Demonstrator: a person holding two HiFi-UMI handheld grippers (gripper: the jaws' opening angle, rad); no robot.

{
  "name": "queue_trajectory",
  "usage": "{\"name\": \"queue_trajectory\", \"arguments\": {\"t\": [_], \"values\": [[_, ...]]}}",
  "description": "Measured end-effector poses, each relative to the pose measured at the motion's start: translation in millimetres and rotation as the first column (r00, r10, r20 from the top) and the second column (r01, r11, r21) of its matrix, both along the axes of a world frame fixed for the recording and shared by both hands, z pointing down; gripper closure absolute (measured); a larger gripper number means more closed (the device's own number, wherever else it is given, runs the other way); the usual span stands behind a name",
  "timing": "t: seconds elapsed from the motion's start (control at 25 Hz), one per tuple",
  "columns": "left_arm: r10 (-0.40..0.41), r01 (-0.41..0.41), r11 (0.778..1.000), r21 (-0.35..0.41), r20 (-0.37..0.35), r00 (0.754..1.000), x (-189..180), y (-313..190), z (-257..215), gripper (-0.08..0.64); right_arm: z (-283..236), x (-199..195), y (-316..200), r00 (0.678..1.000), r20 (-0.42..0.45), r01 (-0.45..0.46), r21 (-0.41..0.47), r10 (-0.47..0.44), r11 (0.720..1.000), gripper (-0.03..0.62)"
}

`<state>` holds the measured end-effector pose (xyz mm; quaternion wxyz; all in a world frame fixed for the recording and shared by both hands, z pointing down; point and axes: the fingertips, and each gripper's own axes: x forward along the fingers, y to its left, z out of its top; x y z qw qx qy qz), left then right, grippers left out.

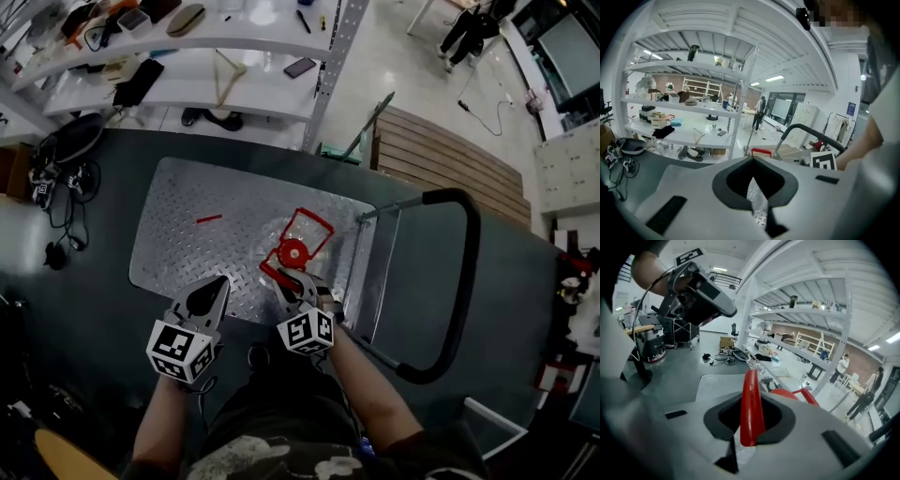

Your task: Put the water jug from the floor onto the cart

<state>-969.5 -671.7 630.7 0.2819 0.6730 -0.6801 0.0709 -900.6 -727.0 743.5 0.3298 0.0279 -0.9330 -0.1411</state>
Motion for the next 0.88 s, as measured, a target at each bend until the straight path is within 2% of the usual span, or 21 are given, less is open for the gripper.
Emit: {"name": "queue_trajectory", "arguments": {"t": [0.16,0.36,0.6,0.72,0.88], "values": [[-0.017,0.017,1.0,-0.011,-0.015,1.0,7,11,2,0.552,12,1,22,0.999,-0.025,0.045,-0.03,-0.046,0.999,0.555],[-0.031,0.031,0.999,-0.011,-0.021,0.999,20,30,-2,0.552,18,10,34,0.998,-0.035,0.045,-0.07,-0.047,0.997,0.503],[-0.046,0.047,0.999,0.009,-0.011,0.999,35,61,-18,0.552,-2,28,48,0.999,0.014,-0.036,-0.083,0.037,0.996,0.483],[-0.051,0.051,0.998,0.025,-0.006,0.999,42,80,-29,0.552,-27,42,58,0.994,0.066,-0.082,-0.067,0.087,0.994,0.483],[-0.054,0.054,0.997,0.059,-0.007,0.999,58,108,-45,0.552,-73,62,80,0.976,0.159,-0.134,-0.097,0.148,0.986,0.483]]}}
